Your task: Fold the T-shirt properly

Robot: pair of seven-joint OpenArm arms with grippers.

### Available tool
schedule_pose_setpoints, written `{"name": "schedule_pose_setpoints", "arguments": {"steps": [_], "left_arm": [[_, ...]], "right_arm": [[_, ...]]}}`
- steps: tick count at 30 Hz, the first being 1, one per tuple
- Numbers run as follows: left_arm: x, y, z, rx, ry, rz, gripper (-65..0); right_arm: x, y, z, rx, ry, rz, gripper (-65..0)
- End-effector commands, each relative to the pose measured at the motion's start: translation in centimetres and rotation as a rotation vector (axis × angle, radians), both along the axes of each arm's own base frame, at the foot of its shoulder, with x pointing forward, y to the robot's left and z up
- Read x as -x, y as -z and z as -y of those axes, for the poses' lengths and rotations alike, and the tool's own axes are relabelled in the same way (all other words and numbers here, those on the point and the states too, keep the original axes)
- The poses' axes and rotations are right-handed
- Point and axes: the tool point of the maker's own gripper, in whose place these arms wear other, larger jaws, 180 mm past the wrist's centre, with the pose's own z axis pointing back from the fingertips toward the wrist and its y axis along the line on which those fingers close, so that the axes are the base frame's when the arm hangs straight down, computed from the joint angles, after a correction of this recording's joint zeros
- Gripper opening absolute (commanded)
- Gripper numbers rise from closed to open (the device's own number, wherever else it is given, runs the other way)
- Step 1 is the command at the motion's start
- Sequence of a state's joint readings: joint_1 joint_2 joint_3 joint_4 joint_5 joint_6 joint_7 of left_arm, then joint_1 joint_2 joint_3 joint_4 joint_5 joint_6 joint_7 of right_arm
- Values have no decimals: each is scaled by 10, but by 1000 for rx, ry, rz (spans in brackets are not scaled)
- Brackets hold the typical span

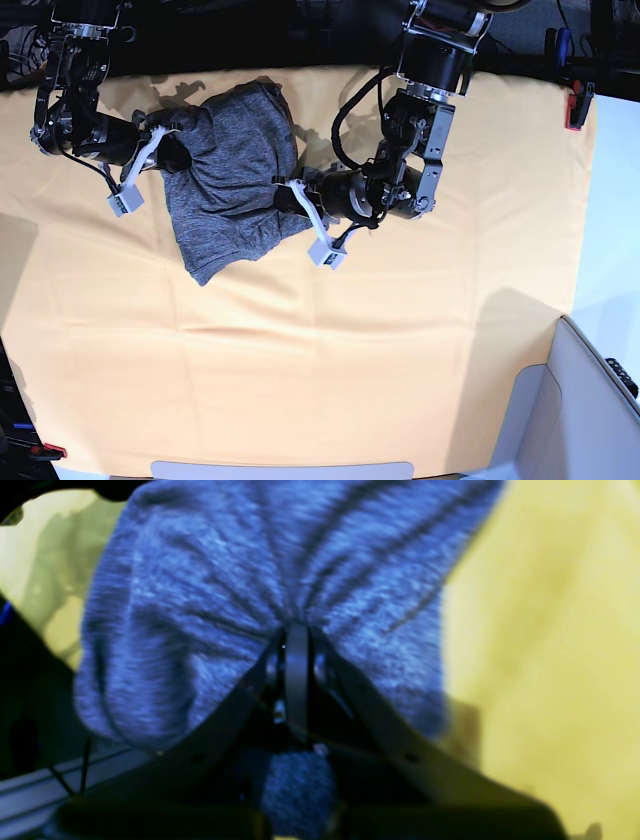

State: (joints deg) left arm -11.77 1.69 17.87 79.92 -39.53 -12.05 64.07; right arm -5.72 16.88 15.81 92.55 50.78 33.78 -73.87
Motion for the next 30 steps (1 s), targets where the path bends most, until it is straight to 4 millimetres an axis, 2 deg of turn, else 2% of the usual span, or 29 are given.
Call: {"name": "schedule_pose_setpoints", "arguments": {"steps": [1, 4, 9, 16, 18, 22, 26, 30], "left_arm": [[-15, -11, -3, 12, -19, 49, -630], [-17, -4, -17, -18, -46, 35, -630], [-19, -3, -22, -27, -90, 12, -631], [-20, -4, -22, -25, -91, 17, -632], [-23, -12, -21, -19, -92, 42, -632], [-31, -43, -25, -9, -88, 145, -632], [-34, -75, -26, 7, -78, 246, -631], [-27, -82, -14, 29, -54, 241, -630]], "right_arm": [[10, 11, 26, 121, 21, -82, -650], [9, 10, 35, 132, 69, -103, -650], [4, 2, 48, 170, 75, -87, -650], [-12, -36, 32, 197, 27, 54, -650], [-13, -40, 29, 198, 21, 71, -650], [-12, -38, 20, 170, 22, 70, -650], [-9, -33, -5, 138, -29, 59, -650], [-11, -31, -31, 101, -82, 63, -650]]}}
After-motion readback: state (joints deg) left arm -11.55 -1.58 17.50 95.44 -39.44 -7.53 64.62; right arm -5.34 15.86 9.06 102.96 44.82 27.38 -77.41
